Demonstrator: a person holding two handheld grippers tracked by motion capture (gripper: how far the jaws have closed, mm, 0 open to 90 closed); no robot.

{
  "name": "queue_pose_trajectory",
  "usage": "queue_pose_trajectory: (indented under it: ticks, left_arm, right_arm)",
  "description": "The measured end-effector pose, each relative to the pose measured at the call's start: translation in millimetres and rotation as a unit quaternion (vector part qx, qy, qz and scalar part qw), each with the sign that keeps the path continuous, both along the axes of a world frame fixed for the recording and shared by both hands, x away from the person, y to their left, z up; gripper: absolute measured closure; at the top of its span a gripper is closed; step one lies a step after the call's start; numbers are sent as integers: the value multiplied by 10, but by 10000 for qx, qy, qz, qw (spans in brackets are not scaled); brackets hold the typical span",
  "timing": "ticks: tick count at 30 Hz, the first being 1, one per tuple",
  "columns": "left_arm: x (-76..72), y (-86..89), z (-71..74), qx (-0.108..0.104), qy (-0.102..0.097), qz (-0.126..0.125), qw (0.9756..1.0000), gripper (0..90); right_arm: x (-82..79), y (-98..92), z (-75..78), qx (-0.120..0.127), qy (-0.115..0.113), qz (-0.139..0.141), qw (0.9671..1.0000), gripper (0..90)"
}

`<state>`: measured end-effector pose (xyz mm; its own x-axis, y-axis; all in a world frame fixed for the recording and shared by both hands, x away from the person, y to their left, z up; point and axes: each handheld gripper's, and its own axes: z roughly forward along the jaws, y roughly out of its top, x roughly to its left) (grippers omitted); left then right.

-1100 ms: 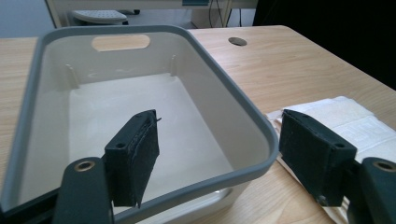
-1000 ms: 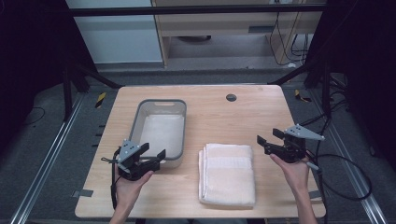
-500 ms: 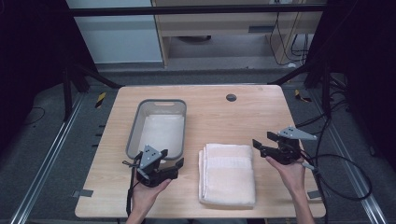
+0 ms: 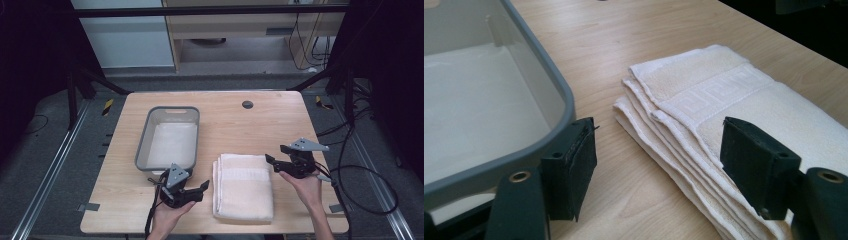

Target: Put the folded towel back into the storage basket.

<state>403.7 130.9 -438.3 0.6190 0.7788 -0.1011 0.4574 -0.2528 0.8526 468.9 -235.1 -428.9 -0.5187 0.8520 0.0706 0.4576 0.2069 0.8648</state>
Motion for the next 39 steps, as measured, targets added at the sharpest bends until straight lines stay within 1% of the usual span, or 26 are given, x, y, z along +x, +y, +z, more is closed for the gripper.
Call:
queue_pose_trajectory:
  ticks: [1, 4, 6, 7, 10, 11, 13, 20, 21, 23, 24, 25, 26, 27, 30, 32, 35, 36, 39]
  left_arm:
    - [-10, -26, -23, 24, 26, -48, 10000, 299]
    - [-21, -54, -44, 21, 51, -63, 10000, 299]
    - [-29, -77, -62, 53, 75, -99, 9999, 299]
    - [-40, -103, -82, 77, 90, -141, 9998, 298]
    - [-48, -136, -103, 88, 110, -170, 9998, 296]
    - [-52, -164, -123, 131, 142, -225, 9996, 296]
    - [-56, -186, -139, 136, 155, -230, 9995, 294]
    - [-61, -294, -222, 226, 258, -372, 9987, 272]
    - [-64, -318, -241, 266, 275, -396, 9985, 267]
    - [-67, -358, -275, 313, 314, -442, 9980, 265]
    - [-67, -375, -288, 332, 325, -450, 9979, 258]
    - [-66, -389, -299, 356, 341, -463, 9977, 255]
    - [-67, -400, -307, 356, 369, -469, 9976, 250]
    - [-65, -413, -317, 366, 378, -482, 9974, 240]
    - [-58, -442, -345, 420, 414, -507, 9970, 229]
    - [-52, -467, -377, 466, 451, -510, 9966, 219]
    - [-47, -489, -418, 516, 497, -542, 9960, 208]
    - [-47, -489, -418, 516, 497, -542, 9960, 206]
    - [-36, -499, -459, 499, 534, -530, 9959, 195]
  right_arm:
    - [-5, 9, -8, -5, 24, 12, 10000, 307]
    - [-7, 17, -16, -4, 19, 30, 10000, 305]
    - [-12, 28, -26, 14, 54, 51, 10000, 297]
    - [-14, 45, -48, -30, 22, 79, 10000, 291]
    - [-10, 71, -78, -82, 43, 105, 9999, 290]
    - [-3, 99, -107, -102, 79, 148, 9998, 290]
    - [2, 121, -128, -102, 122, 182, 9997, 290]
    - [14, 177, -195, -140, 214, 230, 9994, 295]
    - [23, 191, -220, -208, 254, 253, 9991, 295]
    - [27, 197, -232, -220, 275, 256, 9991, 294]
    - [34, 195, -248, -217, 278, 255, 9991, 295]
    - [39, 181, -266, -135, 292, 253, 9992, 294]
    - [47, 159, -284, -32, 366, 250, 9990, 295]
    - [57, 130, -309, -81, 451, 180, 9988, 292]
    - [58, 120, -328, -152, 401, 160, 9990, 292]
    - [69, 108, -357, 51, 525, 165, 9985, 292]
    - [90, 113, -423, -41, 610, 147, 9980, 293]
    - [90, 113, -423, -41, 610, 147, 9980, 293]
    - [107, 132, -483, -103, 708, 168, 9973, 293]
